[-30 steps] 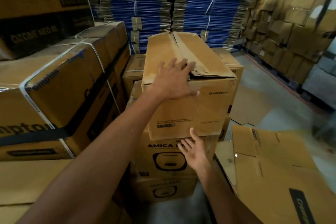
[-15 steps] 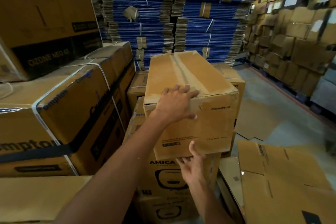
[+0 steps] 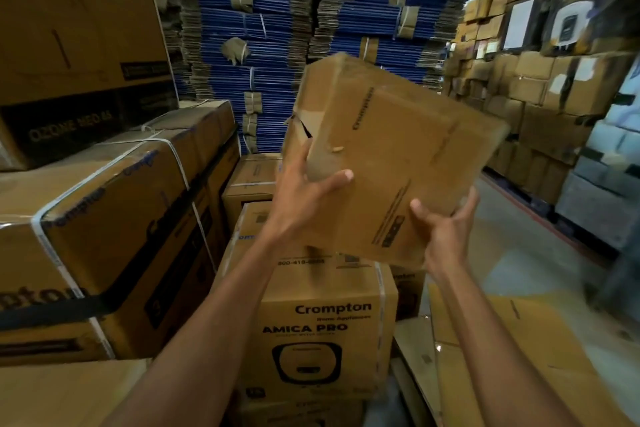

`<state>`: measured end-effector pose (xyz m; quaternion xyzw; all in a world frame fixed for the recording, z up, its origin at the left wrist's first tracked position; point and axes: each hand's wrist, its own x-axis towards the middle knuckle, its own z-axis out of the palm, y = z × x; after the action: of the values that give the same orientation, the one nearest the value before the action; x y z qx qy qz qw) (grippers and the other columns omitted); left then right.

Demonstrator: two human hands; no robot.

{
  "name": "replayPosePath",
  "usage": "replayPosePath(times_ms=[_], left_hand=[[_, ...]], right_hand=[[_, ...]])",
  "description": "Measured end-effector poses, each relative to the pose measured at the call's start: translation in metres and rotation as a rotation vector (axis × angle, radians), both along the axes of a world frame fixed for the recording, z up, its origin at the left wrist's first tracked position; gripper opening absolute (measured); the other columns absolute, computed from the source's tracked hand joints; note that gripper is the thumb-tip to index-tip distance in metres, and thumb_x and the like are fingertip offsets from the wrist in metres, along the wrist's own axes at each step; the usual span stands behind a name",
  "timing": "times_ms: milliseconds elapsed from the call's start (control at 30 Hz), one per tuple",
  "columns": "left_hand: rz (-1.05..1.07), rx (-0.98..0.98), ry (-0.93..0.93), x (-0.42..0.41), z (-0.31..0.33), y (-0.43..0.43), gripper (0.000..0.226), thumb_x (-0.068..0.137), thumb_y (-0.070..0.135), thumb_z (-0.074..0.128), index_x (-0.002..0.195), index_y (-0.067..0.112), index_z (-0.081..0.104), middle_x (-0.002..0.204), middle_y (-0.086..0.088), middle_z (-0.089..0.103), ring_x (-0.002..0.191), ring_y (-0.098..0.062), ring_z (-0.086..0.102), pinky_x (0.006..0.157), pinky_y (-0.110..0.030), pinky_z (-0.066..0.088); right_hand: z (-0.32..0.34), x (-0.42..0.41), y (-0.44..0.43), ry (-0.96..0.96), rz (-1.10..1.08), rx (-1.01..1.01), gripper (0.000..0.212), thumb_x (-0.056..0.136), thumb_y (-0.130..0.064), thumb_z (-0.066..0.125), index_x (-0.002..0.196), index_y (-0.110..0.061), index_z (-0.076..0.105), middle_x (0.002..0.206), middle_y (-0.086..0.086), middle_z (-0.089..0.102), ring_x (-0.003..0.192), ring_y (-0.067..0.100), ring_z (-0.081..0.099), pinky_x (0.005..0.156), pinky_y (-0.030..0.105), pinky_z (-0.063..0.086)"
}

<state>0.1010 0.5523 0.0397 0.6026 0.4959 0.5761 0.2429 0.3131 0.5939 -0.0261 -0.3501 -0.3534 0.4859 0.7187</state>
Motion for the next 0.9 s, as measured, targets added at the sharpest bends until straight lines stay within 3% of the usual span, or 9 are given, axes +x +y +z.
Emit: replayPosePath(times_ms=[100, 200, 367, 467, 533, 700, 767, 833, 900], left_hand=[[0.027, 0.111, -0.391, 0.013, -0.032, -0.003, 0.064, 0.082, 0.024, 0.084, 0.134, 0.037, 0.051, 0.125, 0.008, 0.068, 0.110, -0.009, 0.069, 0.092, -0.038, 0.059], [0.055, 0.167, -0.699, 0.036, -0.061, -0.006, 0.056, 0.088, 0.016, 0.077, 0.129, 0.042, 0.049, 0.123, 0.010, 0.068, 0.110, -0.008, 0.069, 0.089, -0.032, 0.059], [0.105, 0.053, -0.997, 0.061, -0.117, -0.008, 0.066, 0.085, 0.028, 0.079, 0.137, 0.049, 0.046, 0.136, 0.006, 0.065, 0.125, -0.020, 0.062, 0.107, -0.055, 0.048], [0.081, -0.058, -1.142, 0.074, -0.143, -0.016, 0.075, 0.090, 0.027, 0.075, 0.149, 0.051, 0.035, 0.140, 0.005, 0.062, 0.129, -0.021, 0.059, 0.106, -0.055, 0.048], [0.048, -0.111, -1.231, 0.081, -0.153, -0.021, 0.073, 0.089, 0.028, 0.075, 0.147, 0.051, 0.037, 0.140, 0.004, 0.062, 0.129, -0.023, 0.059, 0.107, -0.056, 0.047], [0.121, -0.385, -1.286, 0.088, -0.172, -0.029, 0.063, 0.089, 0.034, 0.075, 0.145, 0.026, 0.049, 0.134, 0.001, 0.065, 0.122, -0.021, 0.061, 0.109, -0.040, 0.044], [0.139, -0.572, -1.246, 0.077, -0.183, -0.029, 0.043, 0.096, 0.034, 0.069, 0.133, 0.014, 0.058, 0.112, -0.002, 0.068, 0.098, -0.016, 0.067, 0.108, -0.041, 0.049], [0.163, -0.760, -1.157, 0.062, -0.195, -0.032, 0.030, 0.100, 0.031, 0.064, 0.123, 0.011, 0.063, 0.097, -0.008, 0.066, 0.072, -0.014, 0.062, 0.090, -0.035, 0.060], [0.128, -0.883, -0.965, 0.049, -0.197, -0.042, 0.022, 0.104, 0.026, 0.058, 0.120, 0.012, 0.063, 0.110, -0.011, 0.067, 0.067, -0.016, 0.060, 0.060, -0.026, 0.056]], right_hand=[[0.057, 0.015, 0.005, -0.371, -0.016, 0.125, 0.096, 0.074, 0.004, 0.079, 0.148, -0.039, 0.035, 0.131, -0.014, 0.052, 0.118, 0.011, 0.052, 0.084, 0.034, 0.047], [0.105, 0.012, 0.010, -0.759, -0.036, 0.183, 0.094, 0.075, -0.006, 0.082, 0.147, -0.044, 0.036, 0.138, -0.010, 0.049, 0.123, 0.014, 0.045, 0.091, 0.042, 0.041], [0.133, -0.022, 0.010, -1.324, 0.007, 0.244, 0.095, 0.073, -0.018, 0.086, 0.144, -0.052, 0.033, 0.136, -0.004, 0.051, 0.123, 0.020, 0.048, 0.102, 0.052, 0.042], [0.119, -0.046, 0.008, -1.556, -0.047, 0.332, 0.097, 0.074, -0.025, 0.085, 0.147, -0.053, 0.029, 0.134, -0.001, 0.051, 0.126, 0.022, 0.048, 0.109, 0.053, 0.035], [0.109, -0.059, 0.005, -1.653, -0.082, 0.426, 0.094, 0.077, -0.028, 0.083, 0.150, -0.051, 0.029, 0.139, 0.000, 0.049, 0.129, 0.023, 0.047, 0.112, 0.051, 0.030], [0.085, -0.093, -0.009, -1.823, -0.096, 0.630, 0.083, 0.085, -0.023, 0.074, 0.153, -0.047, 0.032, 0.152, 0.002, 0.046, 0.139, 0.023, 0.040, 0.119, 0.049, 0.022], [0.064, -0.100, -0.013, -1.863, -0.092, 0.649, 0.082, 0.084, -0.024, 0.076, 0.152, -0.043, 0.035, 0.152, 0.004, 0.045, 0.139, 0.024, 0.040, 0.118, 0.049, 0.024], [0.037, -0.097, -0.015, -1.917, -0.074, 0.634, 0.083, 0.083, -0.023, 0.077, 0.153, -0.041, 0.036, 0.152, 0.005, 0.045, 0.138, 0.026, 0.040, 0.117, 0.050, 0.024], [0.009, -0.088, -0.014, -1.945, -0.081, 0.630, 0.088, 0.079, -0.024, 0.080, 0.153, -0.039, 0.036, 0.152, 0.006, 0.045, 0.138, 0.028, 0.040, 0.117, 0.051, 0.026]])
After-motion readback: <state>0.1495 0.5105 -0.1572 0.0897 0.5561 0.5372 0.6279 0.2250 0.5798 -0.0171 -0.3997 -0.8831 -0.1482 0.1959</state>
